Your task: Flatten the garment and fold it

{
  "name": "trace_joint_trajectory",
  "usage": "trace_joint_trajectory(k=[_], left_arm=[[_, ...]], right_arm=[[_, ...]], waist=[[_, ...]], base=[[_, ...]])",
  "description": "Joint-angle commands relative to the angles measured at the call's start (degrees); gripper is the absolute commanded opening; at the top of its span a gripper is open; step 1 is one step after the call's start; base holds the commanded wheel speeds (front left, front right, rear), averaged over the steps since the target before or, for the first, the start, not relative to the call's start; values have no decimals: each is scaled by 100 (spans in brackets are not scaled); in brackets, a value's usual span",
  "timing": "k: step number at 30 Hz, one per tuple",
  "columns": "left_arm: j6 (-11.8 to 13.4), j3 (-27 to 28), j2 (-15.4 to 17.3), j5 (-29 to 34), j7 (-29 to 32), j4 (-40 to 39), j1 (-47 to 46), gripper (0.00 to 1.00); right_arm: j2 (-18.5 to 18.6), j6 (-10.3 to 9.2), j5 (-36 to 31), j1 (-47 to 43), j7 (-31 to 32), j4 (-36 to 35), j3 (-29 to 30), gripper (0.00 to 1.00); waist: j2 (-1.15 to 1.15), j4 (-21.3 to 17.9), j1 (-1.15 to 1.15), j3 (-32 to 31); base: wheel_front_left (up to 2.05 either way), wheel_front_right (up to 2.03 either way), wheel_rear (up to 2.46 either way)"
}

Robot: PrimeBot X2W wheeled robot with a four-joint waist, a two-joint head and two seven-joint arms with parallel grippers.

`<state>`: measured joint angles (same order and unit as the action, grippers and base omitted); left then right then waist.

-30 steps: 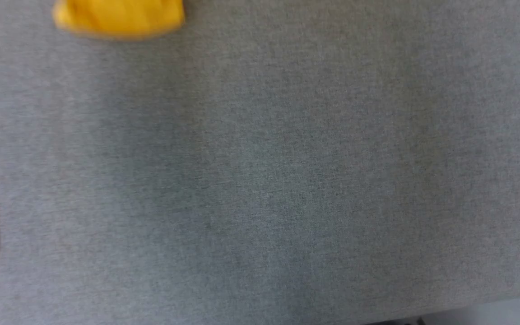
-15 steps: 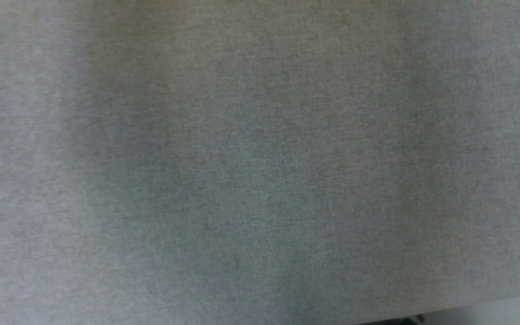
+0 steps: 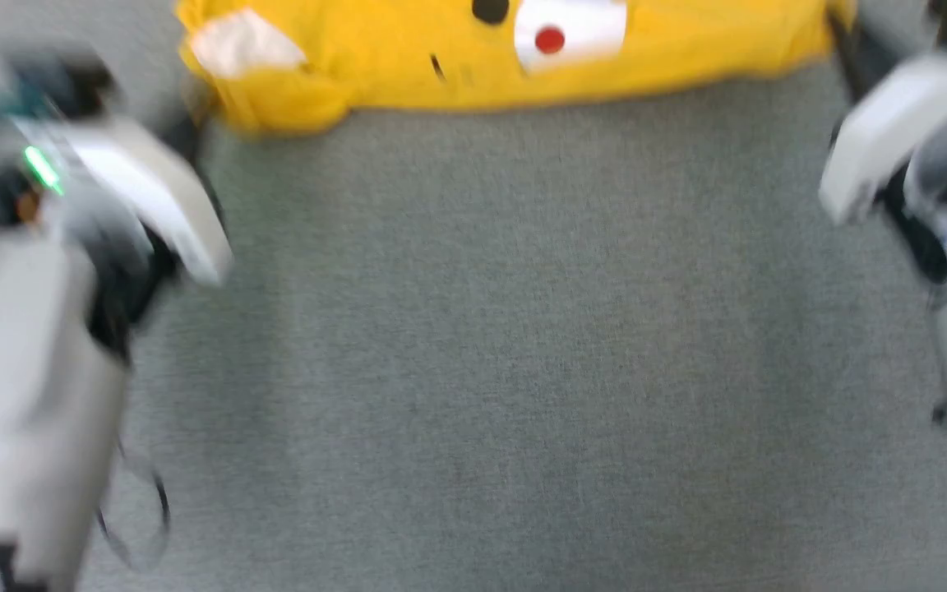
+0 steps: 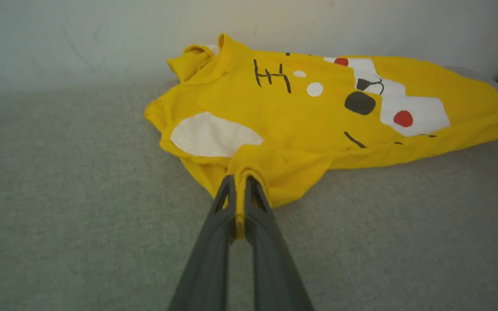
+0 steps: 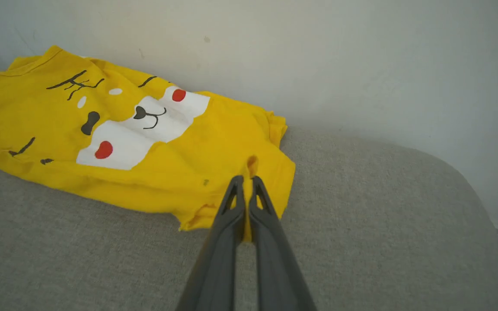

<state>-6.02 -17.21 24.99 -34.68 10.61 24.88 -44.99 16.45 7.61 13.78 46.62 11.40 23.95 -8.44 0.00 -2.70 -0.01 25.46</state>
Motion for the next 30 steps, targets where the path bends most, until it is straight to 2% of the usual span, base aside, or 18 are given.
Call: trace_joint_trajectory(k=[1, 6, 13, 21, 26, 30], left_arm=[[-40, -80, 62, -143, 235, -260, 437, 0], [75, -228, 298, -495, 950, -1110, 1850, 0], [549, -310, 597, -706, 1486, -2100, 3413, 0], [1043, -283, 616, -922, 1572, -2732, 4673, 0], [1240, -357, 547, -927, 1494, -2956, 5211, 0], [1288, -430, 496, -810, 1317, -2987, 5388, 0]], right_arm=[[44, -12, 125, -339, 68, -117, -41, 0], [124, -12, 308, -1344, 231, -359, -10, 0], [312, -12, 24, -2360, 382, -536, 30, 0], [270, -12, -38, -3410, 851, -775, 341, 0], [158, -12, -33, -4023, 1171, -1008, 650, 0], [44, -12, -31, -4357, 1257, -1120, 871, 0]], waist=[[0, 263, 1, -581], [0, 357, 1, -948], [0, 468, 1, -1293], [0, 501, 1, -1487], [0, 491, 1, -1554], [0, 484, 1, -1586]], base=[[0, 0, 0], [0, 0, 0], [0, 0, 0], [0, 0, 0], [0, 0, 0], [0, 0, 0]])
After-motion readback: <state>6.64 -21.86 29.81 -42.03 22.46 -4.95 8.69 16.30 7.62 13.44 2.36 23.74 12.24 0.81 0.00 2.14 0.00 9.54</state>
